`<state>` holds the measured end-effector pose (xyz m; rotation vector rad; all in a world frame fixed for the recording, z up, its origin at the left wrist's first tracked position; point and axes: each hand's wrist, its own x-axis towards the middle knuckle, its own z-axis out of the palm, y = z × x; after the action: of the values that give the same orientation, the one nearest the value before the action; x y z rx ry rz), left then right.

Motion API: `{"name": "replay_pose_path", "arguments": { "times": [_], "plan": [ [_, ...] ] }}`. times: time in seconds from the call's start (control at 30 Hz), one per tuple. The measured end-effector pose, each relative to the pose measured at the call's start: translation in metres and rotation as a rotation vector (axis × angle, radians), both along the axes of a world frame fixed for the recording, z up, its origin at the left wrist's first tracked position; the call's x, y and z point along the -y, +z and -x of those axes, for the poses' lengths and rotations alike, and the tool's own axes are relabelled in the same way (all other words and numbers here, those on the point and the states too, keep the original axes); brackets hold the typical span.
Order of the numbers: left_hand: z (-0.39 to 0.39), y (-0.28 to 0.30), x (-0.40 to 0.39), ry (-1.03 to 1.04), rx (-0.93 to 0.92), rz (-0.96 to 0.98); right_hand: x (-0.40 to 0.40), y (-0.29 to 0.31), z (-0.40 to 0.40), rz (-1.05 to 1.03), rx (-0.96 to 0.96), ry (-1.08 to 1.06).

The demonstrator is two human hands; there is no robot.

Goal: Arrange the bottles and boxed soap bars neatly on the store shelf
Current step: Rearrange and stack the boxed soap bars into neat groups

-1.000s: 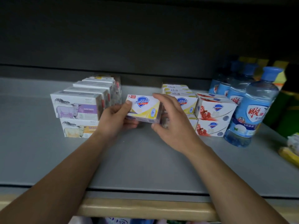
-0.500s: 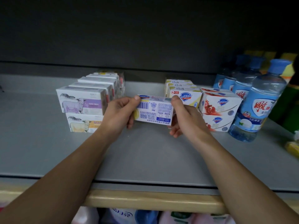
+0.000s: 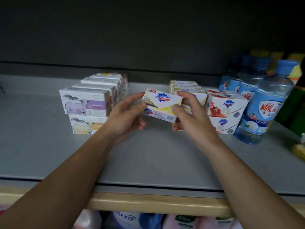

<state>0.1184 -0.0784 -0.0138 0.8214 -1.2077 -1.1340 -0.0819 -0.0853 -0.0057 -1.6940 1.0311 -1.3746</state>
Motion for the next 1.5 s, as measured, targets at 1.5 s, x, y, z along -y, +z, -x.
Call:
{"name": "replay_pose_path", "arguments": {
  "times": [1.5],
  "plan": [
    [-0.003,-0.006,0.001,0.134,0.624,0.360,-0.018,0.001,0.028,0.000,-0.391,-0.153]
  ]
}}
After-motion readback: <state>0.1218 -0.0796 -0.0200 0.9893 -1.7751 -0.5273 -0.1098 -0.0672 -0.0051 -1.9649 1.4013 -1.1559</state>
